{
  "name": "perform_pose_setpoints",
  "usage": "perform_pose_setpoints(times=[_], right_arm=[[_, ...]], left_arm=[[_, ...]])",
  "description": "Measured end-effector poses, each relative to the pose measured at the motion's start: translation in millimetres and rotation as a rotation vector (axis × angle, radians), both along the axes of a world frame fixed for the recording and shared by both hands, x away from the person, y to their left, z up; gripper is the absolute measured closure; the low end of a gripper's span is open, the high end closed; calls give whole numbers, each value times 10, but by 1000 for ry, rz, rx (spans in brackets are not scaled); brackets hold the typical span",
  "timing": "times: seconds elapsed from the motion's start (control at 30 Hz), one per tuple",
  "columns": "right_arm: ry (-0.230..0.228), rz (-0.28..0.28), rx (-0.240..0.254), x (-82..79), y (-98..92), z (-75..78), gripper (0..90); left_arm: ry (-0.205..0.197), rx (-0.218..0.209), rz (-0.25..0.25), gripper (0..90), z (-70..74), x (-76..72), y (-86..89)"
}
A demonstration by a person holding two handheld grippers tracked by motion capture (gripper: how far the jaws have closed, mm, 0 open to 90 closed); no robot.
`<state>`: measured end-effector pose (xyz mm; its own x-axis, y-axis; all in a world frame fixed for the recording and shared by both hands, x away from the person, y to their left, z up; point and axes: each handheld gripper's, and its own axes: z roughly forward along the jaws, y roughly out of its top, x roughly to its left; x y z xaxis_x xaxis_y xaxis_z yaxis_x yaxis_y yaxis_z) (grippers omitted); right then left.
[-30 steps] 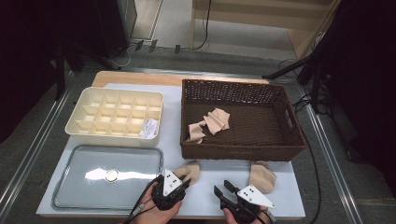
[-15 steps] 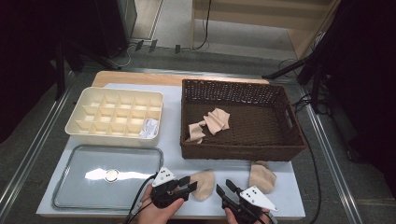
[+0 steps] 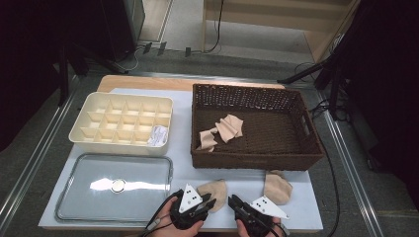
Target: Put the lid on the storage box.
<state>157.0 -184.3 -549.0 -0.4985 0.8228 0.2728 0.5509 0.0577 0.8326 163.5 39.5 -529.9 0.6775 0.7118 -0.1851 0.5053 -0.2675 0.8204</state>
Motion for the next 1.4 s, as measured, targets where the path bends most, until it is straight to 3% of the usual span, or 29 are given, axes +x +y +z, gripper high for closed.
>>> perform_pose_setpoints(times=[0.07,0.2,0.33,0.4,0.5,0.6,0.67,0.73,0.77,0.87,0.93,1.13,1.23,1.3,1.4], right_arm=[[-2,3,7,-4,0,1,785],[-24,-6,26,-22,-9,27,771],[-30,-7,48,-45,0,51,765],[-40,-6,57,-63,24,59,739],[-51,15,86,-81,99,56,623],[-79,-3,56,-76,198,26,513],[-69,-11,48,-57,273,6,485],[-47,3,0,-31,356,-34,520],[-70,3,-23,-30,381,-52,566],[-91,-3,-109,-15,388,-33,766],[-48,12,-102,17,328,3,862],[-31,41,-62,39,27,184,872],[-22,58,-87,23,-78,205,867],[-20,53,-113,36,-120,173,857],[-54,0,-158,66,-159,127,786]], left_arm=[[4,-4,-11,852,5,6,6],[27,-45,-16,878,48,46,75],[76,-143,3,880,100,106,214],[81,-182,28,880,125,132,287],[101,-225,55,880,138,162,370],[104,-230,84,879,127,184,432],[106,-236,94,879,126,195,469],[108,-244,106,878,135,207,513],[106,-247,113,879,141,214,539],[115,-272,130,878,159,231,621],[143,-303,126,879,165,243,677],[233,-374,106,879,140,245,752],[250,-369,102,869,103,246,736],[217,-287,161,837,29,253,706],[174,-247,192,758,23,248,718]])
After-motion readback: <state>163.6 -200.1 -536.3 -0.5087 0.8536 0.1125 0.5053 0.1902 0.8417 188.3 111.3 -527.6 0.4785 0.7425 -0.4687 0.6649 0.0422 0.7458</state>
